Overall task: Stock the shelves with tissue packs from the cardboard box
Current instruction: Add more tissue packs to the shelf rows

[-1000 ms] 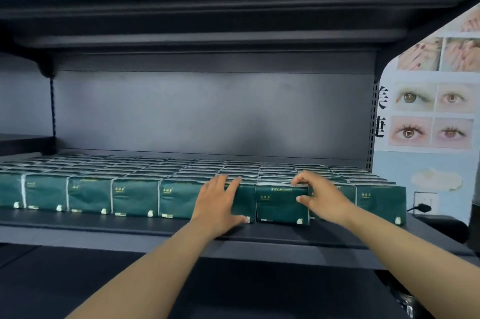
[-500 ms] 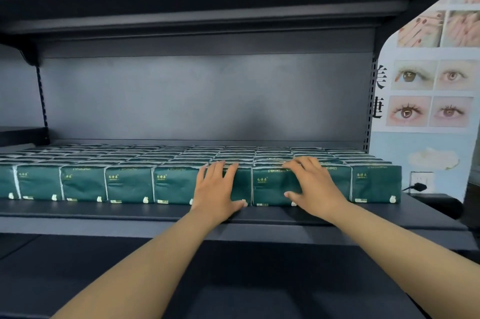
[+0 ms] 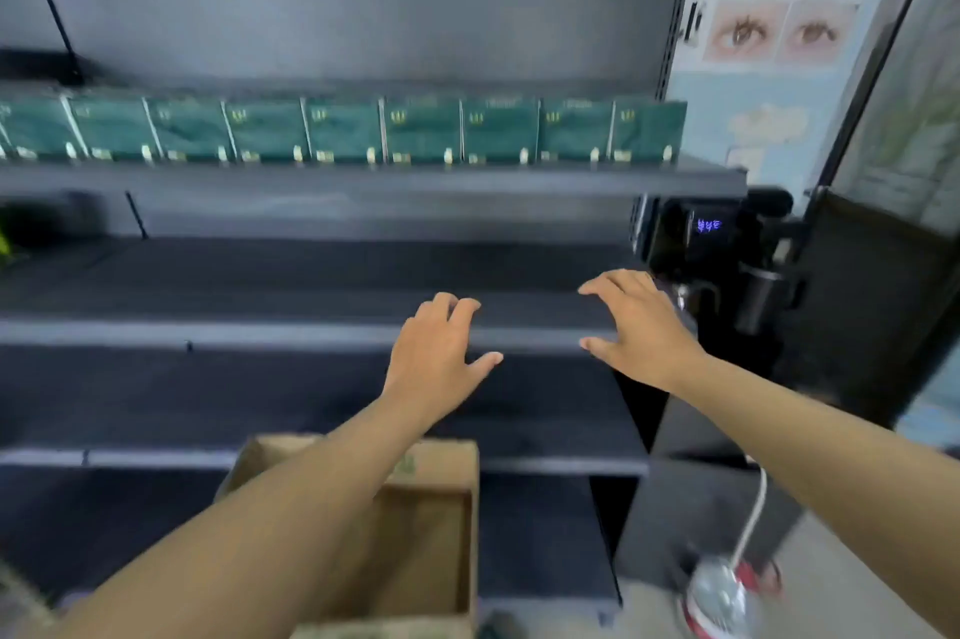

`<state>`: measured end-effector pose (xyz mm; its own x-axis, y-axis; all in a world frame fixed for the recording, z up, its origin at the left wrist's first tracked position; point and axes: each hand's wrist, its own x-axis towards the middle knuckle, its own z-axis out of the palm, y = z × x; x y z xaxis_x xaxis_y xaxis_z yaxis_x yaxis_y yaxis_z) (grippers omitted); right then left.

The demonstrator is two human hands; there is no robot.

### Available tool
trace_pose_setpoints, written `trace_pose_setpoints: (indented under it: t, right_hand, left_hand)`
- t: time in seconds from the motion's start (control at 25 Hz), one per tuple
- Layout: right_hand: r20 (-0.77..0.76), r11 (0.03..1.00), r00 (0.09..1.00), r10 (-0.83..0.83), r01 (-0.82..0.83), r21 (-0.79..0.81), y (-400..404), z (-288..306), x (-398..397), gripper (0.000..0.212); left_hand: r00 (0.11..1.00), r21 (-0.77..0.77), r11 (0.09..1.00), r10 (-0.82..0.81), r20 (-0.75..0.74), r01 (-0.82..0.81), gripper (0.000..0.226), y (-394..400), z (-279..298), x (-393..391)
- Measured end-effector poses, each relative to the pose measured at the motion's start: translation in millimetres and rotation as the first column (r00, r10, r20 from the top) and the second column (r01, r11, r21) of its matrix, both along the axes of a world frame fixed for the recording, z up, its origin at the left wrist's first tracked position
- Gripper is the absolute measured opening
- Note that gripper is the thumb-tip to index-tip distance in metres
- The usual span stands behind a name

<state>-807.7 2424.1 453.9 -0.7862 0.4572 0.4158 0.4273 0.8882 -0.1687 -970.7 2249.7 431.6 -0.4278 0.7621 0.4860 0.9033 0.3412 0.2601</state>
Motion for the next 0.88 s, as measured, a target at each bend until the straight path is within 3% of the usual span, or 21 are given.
trace_pose_setpoints:
  t: [0.2,0.4,0.56,0.72,0.88]
  right_hand:
    - [0.231,0.984,0.972,0.041,0.002,-0.181,-32.8,-128.1,66.7,0.061]
    - [0.360,0.926,0.922,0.143,0.004,-0.378,-29.3,-232.8,106.3,0.060]
    - [0.426,0.855,0.889,0.171,0.082,-0.513,-6.3,-321.6,121.2,0.061]
    - [0.507,0.779,0.847,0.158,0.209,-0.591,15.4,-438.8,131.7,0.062]
    - [0.495,0.603,0.869,0.019,0.385,-0.698,30.4,-582.0,132.2,0.058]
  left_hand:
    - [0.994,-0.220,0.970,-0.088,0.072,0.102,0.046,-38.6,-128.7,75.8]
    - [0.953,-0.397,0.905,-0.030,0.303,0.155,0.042,-49.2,-237.5,136.0]
    - [0.906,-0.648,0.758,0.220,0.363,0.076,0.044,-46.2,-329.7,163.0]
    - [0.789,-0.788,0.615,0.471,0.395,0.027,0.053,-49.6,-443.7,169.0]
    - [0.701,-0.869,0.495,0.622,0.350,-0.006,0.061,-55.1,-583.0,166.2]
